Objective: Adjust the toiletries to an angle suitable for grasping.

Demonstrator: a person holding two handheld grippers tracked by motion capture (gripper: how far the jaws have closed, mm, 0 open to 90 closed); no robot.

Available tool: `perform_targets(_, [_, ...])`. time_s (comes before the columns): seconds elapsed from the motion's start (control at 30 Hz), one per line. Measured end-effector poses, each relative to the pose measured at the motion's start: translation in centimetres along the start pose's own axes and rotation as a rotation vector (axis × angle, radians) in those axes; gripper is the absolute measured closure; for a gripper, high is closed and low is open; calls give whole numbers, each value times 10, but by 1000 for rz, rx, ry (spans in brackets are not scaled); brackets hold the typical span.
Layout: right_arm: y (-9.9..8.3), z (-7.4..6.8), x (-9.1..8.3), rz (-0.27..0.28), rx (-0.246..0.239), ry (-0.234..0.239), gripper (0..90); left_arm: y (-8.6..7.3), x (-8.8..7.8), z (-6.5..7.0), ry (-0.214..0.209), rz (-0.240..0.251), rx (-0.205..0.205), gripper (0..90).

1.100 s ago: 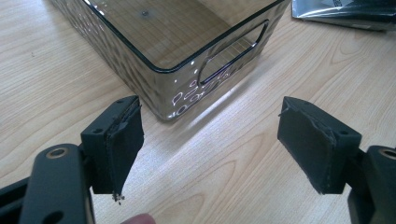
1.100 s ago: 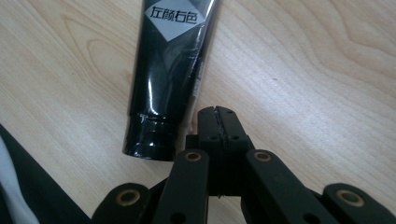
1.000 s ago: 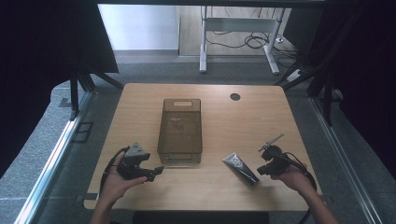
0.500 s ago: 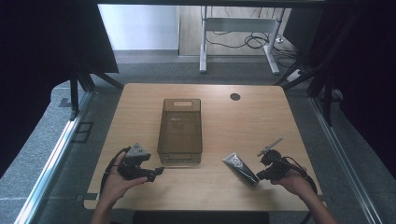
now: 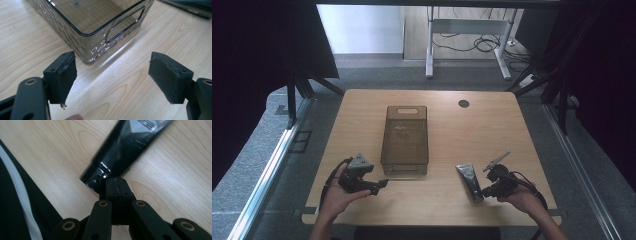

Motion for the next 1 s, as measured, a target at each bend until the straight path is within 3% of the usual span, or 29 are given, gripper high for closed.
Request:
perform_targets(0.53, [21, -23, 12, -3, -68, 41, 896, -1, 2, -1, -2, -8, 1, 226])
perform_targets(1.0, [47, -41, 17, 5, -122, 45, 894, -1, 3, -2, -2, -11, 0, 226])
Point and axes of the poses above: each handheld gripper's, and its own axes: x roughly forward along the jaws, y roughly out of its top, z roughly to its right, the point moved 5 cm from there along x, roughly forward along the jaws, and after that the axes turned 13 degrees about -z, right-handed, at the moved point
